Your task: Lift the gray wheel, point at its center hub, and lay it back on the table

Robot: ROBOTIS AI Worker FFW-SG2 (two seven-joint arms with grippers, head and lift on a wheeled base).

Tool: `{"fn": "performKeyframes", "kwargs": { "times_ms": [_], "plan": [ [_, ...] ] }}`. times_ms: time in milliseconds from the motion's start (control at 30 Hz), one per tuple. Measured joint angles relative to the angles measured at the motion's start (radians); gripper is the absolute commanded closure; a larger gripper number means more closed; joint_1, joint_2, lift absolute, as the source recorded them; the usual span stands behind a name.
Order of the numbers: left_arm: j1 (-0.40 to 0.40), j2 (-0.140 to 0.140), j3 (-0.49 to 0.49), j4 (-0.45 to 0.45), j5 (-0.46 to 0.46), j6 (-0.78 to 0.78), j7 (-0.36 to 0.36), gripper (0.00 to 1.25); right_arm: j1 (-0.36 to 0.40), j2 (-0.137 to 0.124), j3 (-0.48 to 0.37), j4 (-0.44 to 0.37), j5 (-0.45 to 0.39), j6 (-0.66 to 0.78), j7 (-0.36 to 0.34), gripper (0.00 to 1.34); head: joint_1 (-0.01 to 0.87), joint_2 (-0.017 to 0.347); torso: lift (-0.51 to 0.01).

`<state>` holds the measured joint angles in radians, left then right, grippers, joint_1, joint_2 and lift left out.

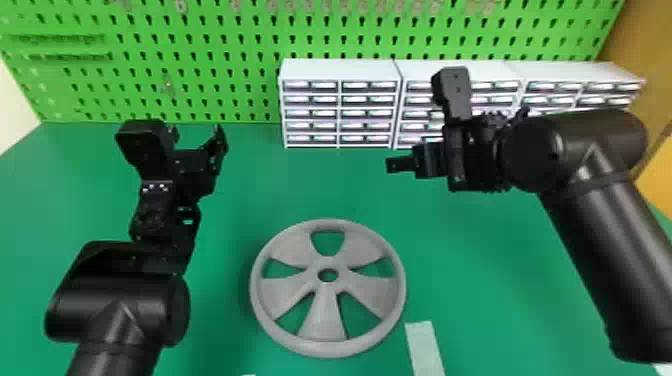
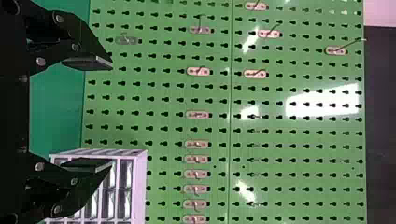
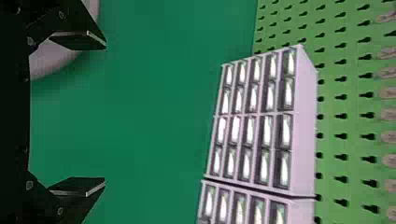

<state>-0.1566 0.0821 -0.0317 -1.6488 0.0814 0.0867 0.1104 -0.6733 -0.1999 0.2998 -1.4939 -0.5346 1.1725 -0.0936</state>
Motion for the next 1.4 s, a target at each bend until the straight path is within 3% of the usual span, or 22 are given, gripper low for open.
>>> {"fn": "performKeyframes", "kwargs": {
  "times_ms": [567,1100,1400],
  "plan": [
    [-0.004,0.027,-0.031,-0.026,-0.031,0.025,0.016,0.51,-0.105,-0.039,0.134,0.192,-0.163,0.107,0.0,0.25,0.692,0.048,-0.096],
    [-0.005,0.045,-0.042,-0.05,-0.051,0.047,0.027,0.51,-0.158,-0.029,0.272,0.283,-0.24,0.164,0.0,0.24,0.692,0.048,-0.096],
    [-0.006,0.045,-0.045,-0.055,-0.055,0.051,0.028,0.51,-0.162,-0.017,0.301,0.32,-0.238,0.158,0.0,0.24,0.692,0.048,-0.096]
  ]
}}
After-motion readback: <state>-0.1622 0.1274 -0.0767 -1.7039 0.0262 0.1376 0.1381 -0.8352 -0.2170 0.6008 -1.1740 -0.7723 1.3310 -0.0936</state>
